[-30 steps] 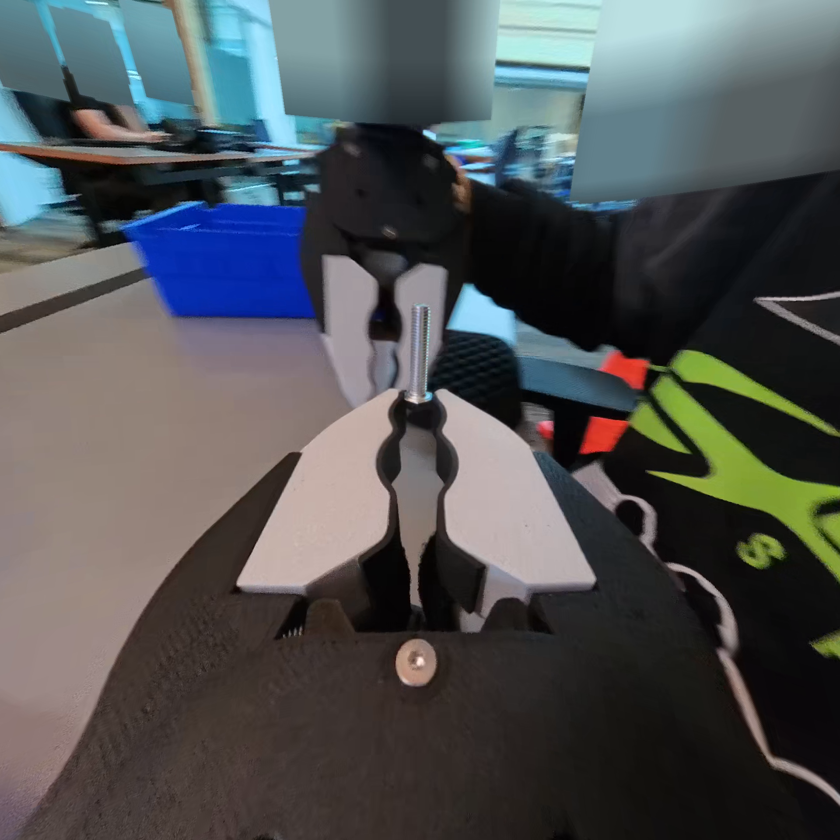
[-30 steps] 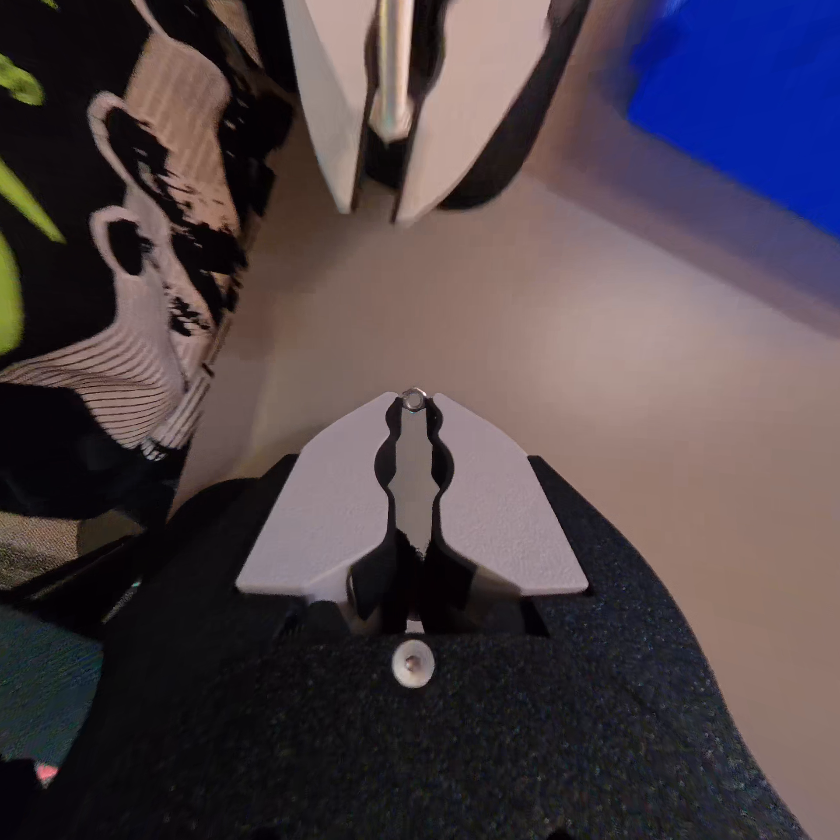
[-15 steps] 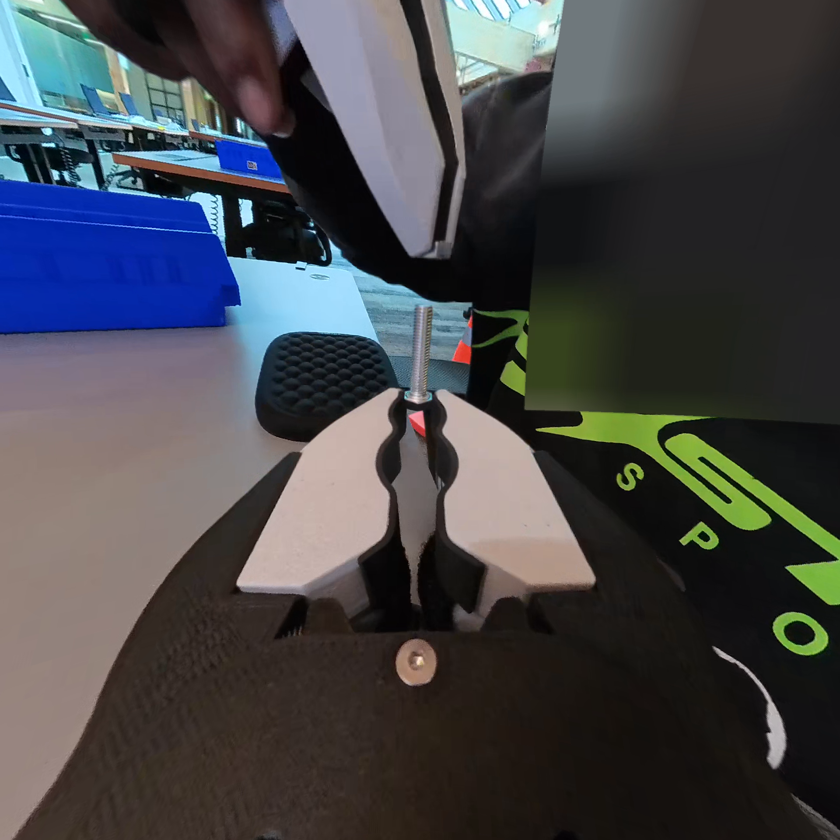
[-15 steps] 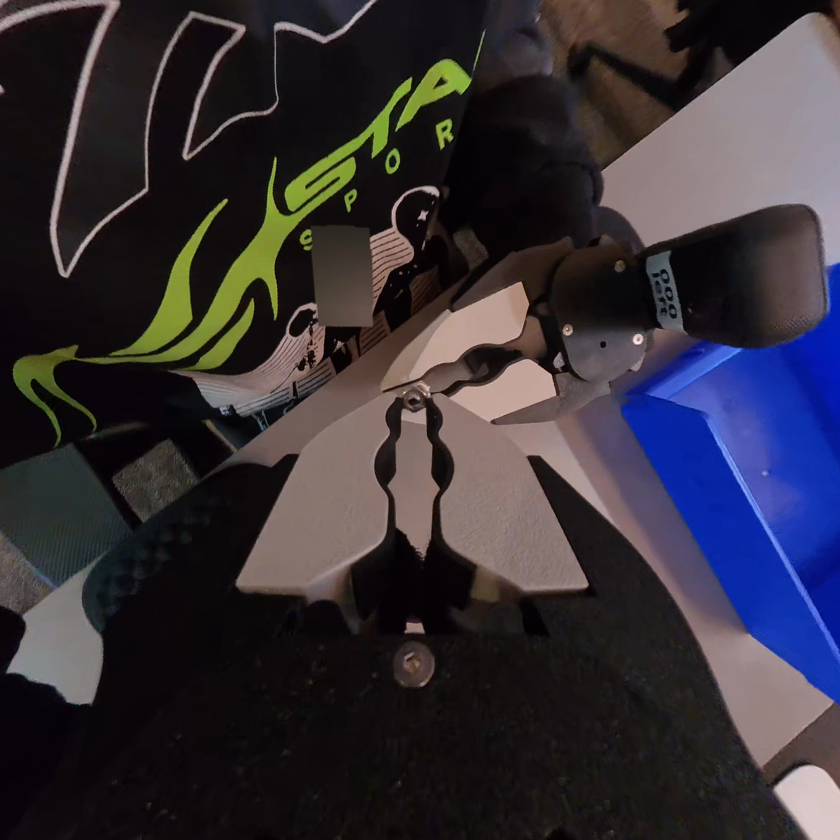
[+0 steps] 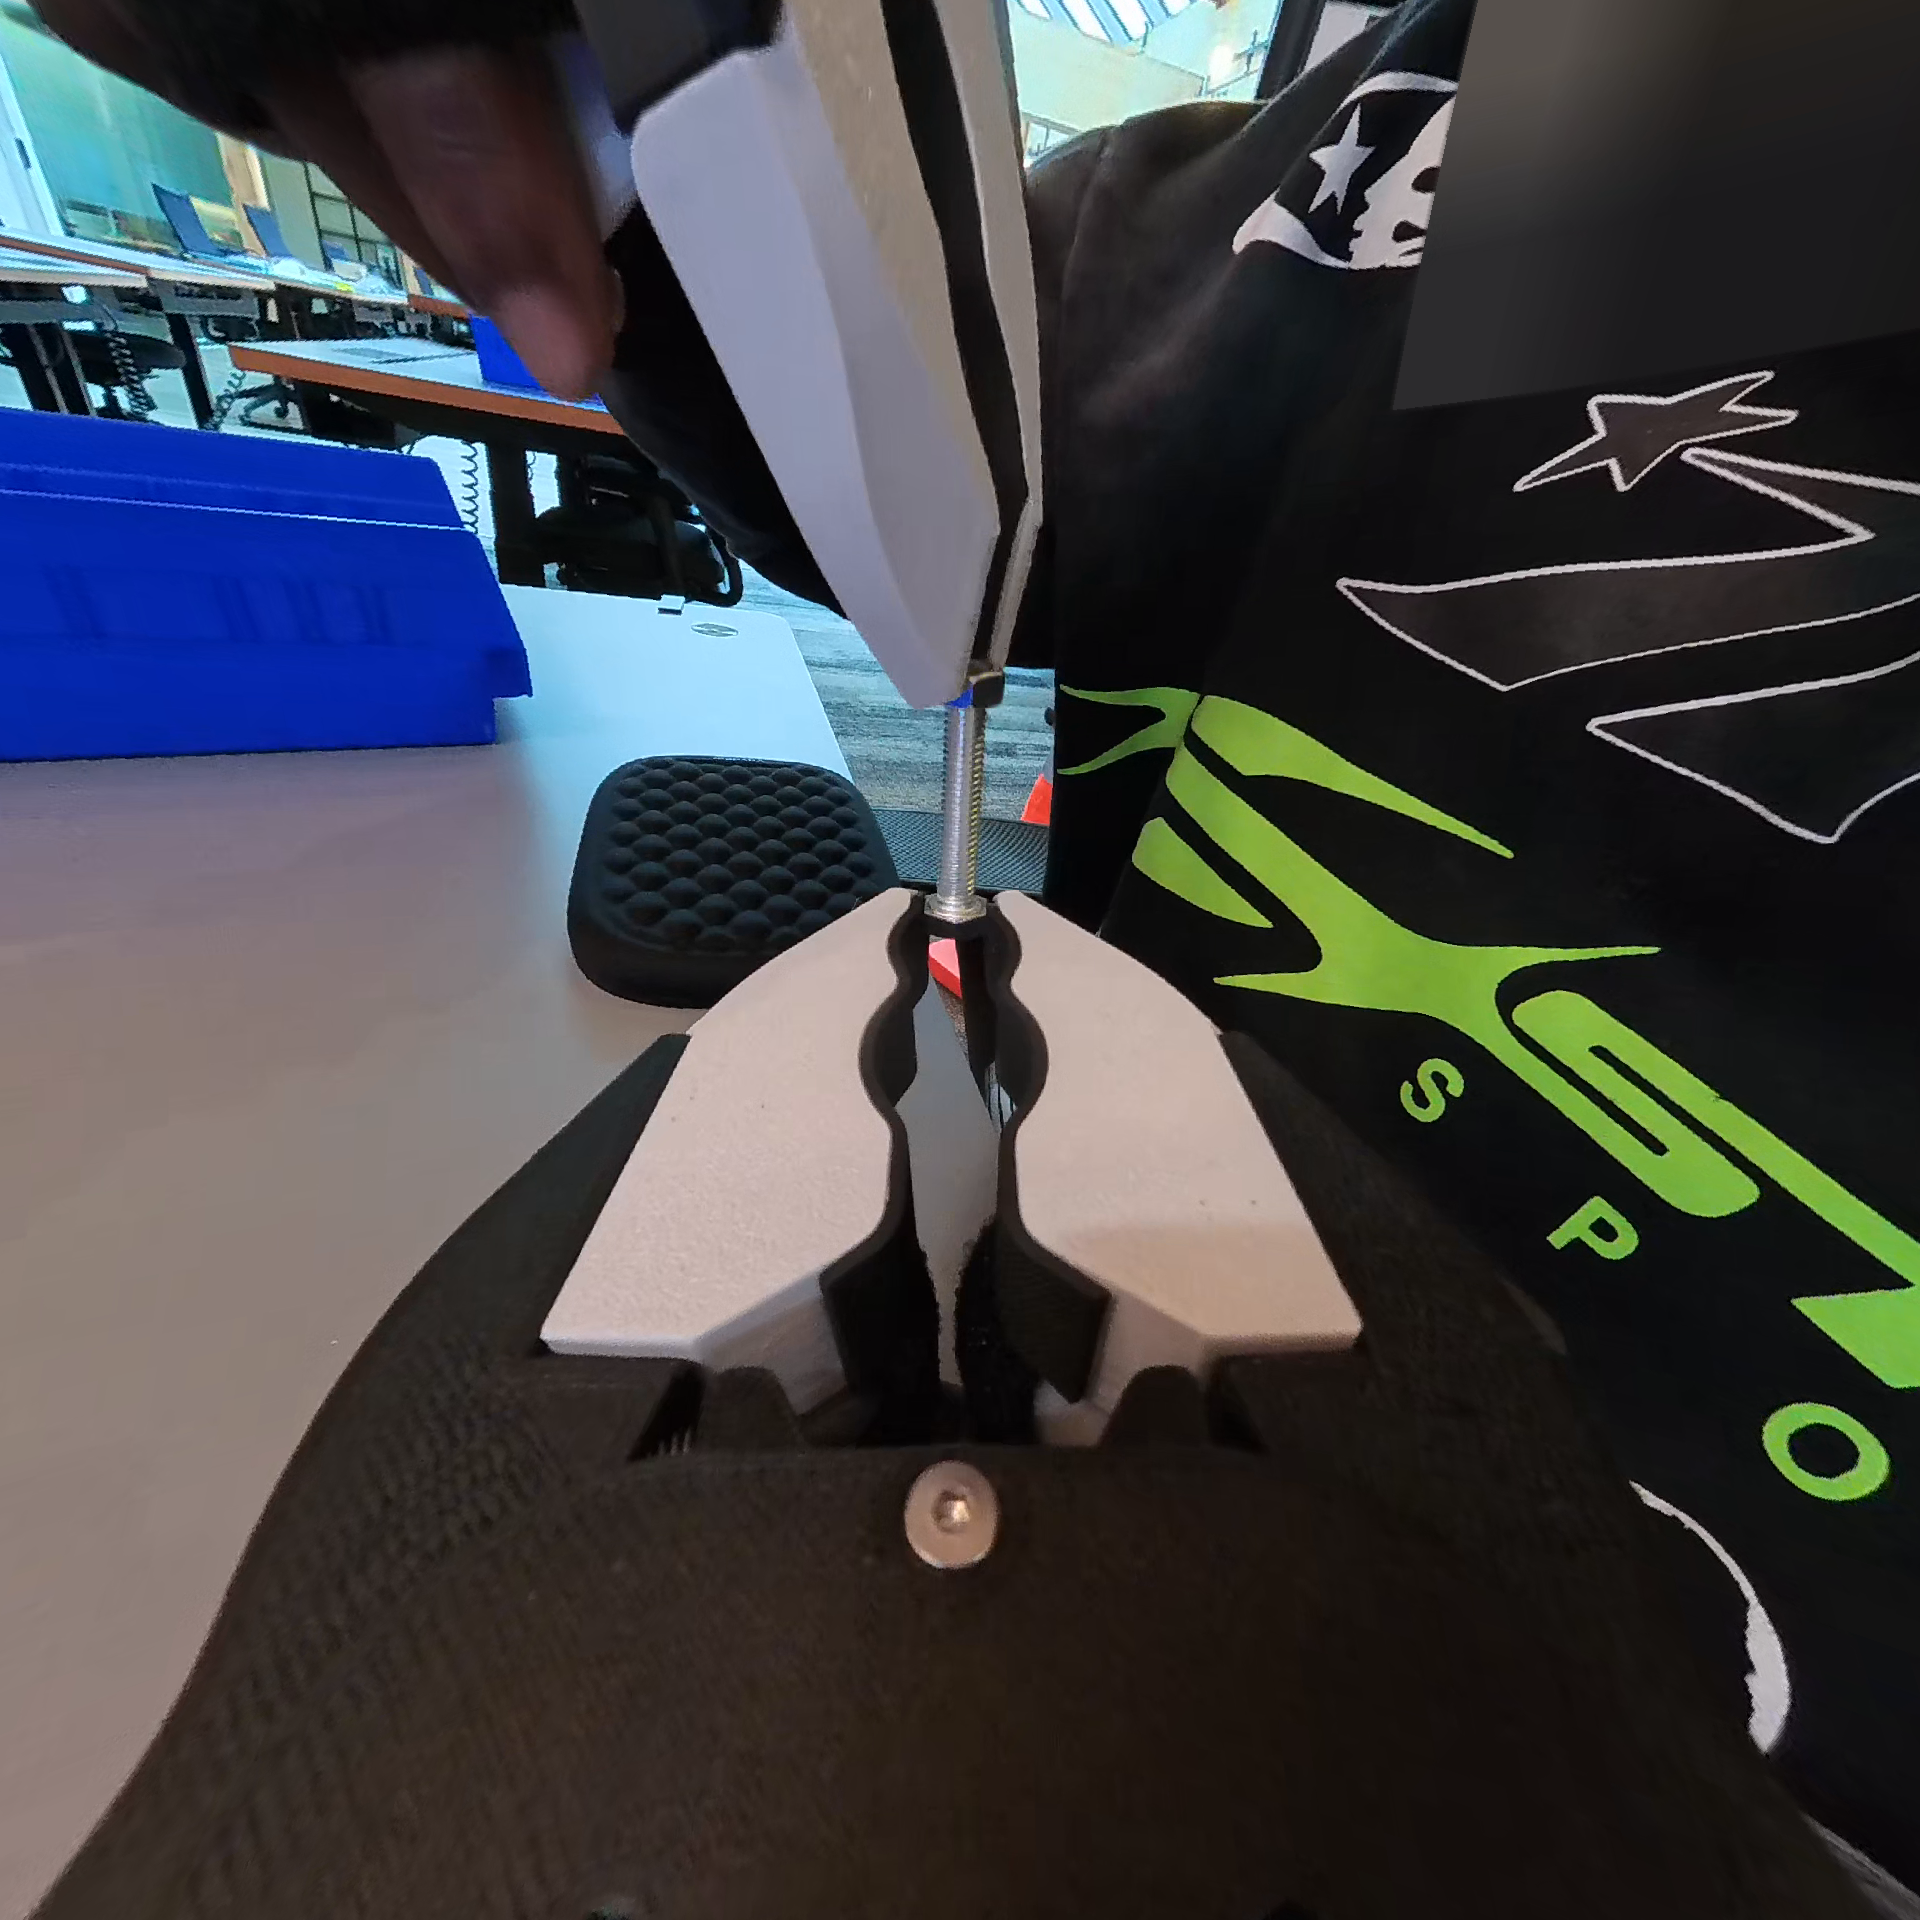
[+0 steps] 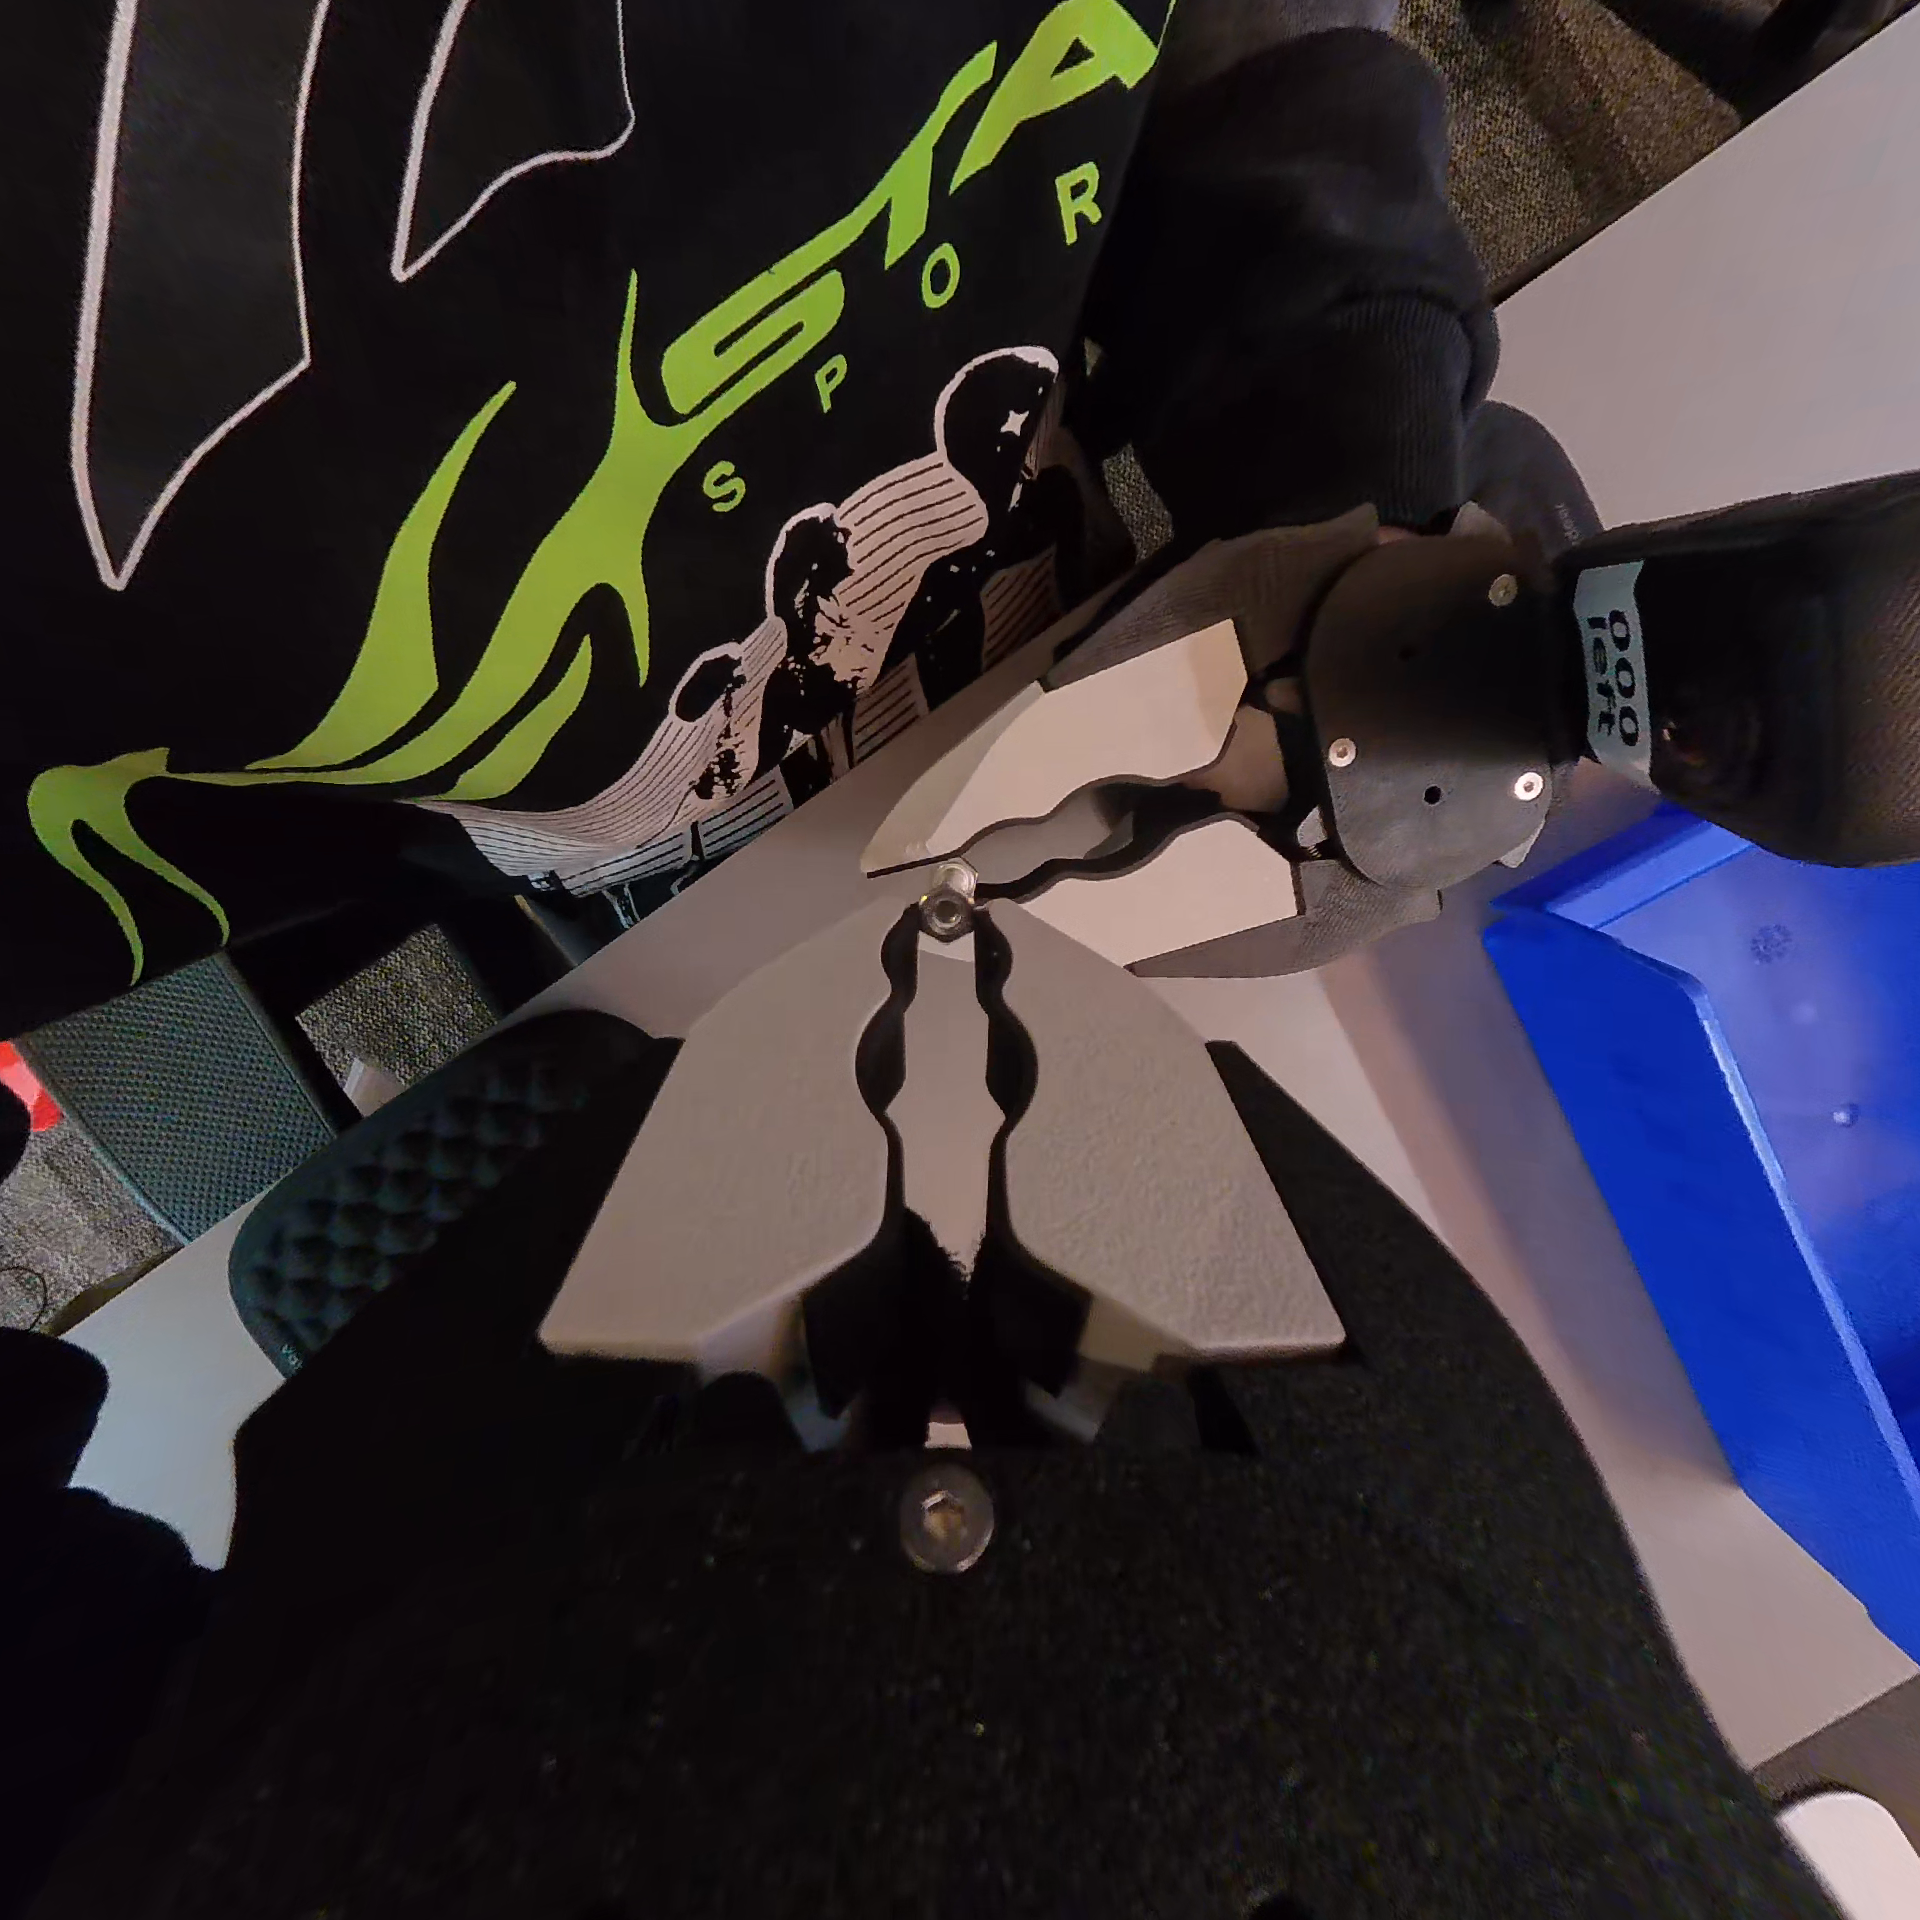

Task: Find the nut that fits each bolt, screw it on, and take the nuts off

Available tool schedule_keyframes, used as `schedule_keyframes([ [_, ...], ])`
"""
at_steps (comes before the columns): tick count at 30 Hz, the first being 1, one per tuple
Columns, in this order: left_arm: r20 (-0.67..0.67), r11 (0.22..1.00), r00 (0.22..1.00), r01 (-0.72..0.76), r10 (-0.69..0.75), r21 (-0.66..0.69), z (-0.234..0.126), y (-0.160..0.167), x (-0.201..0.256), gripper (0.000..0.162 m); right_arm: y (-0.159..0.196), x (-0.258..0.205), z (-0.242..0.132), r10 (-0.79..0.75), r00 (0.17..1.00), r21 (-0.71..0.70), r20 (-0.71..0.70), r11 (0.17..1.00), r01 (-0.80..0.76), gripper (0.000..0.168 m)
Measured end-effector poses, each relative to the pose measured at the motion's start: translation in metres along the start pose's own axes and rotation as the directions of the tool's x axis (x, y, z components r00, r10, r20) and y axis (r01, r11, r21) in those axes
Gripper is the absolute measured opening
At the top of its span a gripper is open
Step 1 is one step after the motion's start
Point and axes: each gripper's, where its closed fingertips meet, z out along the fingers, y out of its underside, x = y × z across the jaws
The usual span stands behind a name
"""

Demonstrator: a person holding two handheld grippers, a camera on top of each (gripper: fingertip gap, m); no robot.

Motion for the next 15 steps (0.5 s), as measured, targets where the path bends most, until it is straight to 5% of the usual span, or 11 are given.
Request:
schedule_keyframes([
  [15, 0.089, 1.000, 0.996, 0.011, -0.013, 0.019, -0.002, -0.002, -0.011, 0.010, 0.009, 0.008, -0.001, 0.102, 0.992, 0.027, -0.068, 0.995, -0.100, 0.010],
])
